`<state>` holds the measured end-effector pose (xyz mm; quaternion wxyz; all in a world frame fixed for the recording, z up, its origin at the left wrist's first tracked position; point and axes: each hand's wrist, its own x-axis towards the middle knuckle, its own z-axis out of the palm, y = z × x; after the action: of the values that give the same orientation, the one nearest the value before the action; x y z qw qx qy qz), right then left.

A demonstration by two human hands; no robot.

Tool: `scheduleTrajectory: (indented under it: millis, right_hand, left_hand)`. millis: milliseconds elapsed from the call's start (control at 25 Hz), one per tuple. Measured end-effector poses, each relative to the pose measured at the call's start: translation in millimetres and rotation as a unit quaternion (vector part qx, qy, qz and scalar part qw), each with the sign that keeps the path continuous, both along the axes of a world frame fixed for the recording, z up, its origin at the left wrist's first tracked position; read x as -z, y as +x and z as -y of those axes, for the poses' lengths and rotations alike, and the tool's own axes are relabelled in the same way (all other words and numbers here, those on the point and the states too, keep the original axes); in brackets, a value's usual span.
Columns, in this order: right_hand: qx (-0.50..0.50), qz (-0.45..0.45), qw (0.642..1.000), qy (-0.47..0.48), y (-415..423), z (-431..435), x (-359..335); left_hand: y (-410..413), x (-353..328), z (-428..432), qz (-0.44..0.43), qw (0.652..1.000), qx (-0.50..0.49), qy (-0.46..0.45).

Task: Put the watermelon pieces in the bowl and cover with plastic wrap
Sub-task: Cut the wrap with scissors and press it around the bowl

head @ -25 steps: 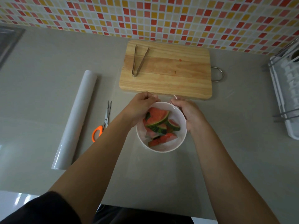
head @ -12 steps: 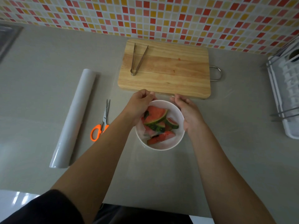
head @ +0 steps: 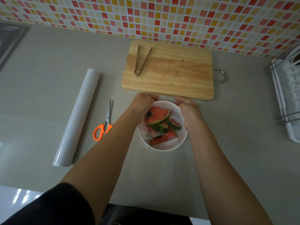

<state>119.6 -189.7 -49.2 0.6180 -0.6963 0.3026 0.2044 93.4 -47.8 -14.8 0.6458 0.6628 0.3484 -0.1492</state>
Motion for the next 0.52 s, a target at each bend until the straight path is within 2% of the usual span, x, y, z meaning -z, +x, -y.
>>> scheduleTrajectory:
  millis: [120,240,320,360,440,520]
  right_hand:
    - [0.001,-0.017,1.000,0.003,4.0,-0.1,-3.6]
    - [0.143,-0.035,0.987,0.060,1.4,2.9,-3.4]
    - [0.214,-0.007,0.974,0.077,-3.6,7.7,-6.6]
    - [0.219,0.026,0.974,0.052,-6.8,10.4,-10.0]
    - [0.190,0.152,0.970,0.005,-15.0,20.1,-16.8]
    - [0.042,0.281,0.958,0.049,-33.8,27.7,-22.7]
  left_hand:
    - [2.1,0.4,-0.1,-0.004,1.000,0.001,0.004]
    - [1.6,3.8,-4.5,-0.020,0.999,0.005,-0.033]
    - [1.2,8.4,-10.7,-0.028,0.997,-0.007,-0.071]
    - [-0.3,7.4,-14.1,-0.021,0.996,-0.025,-0.084]
    - [-7.0,8.4,-24.0,0.042,0.994,-0.077,-0.060]
    - [-24.3,12.8,-32.7,0.161,0.985,-0.055,-0.018]
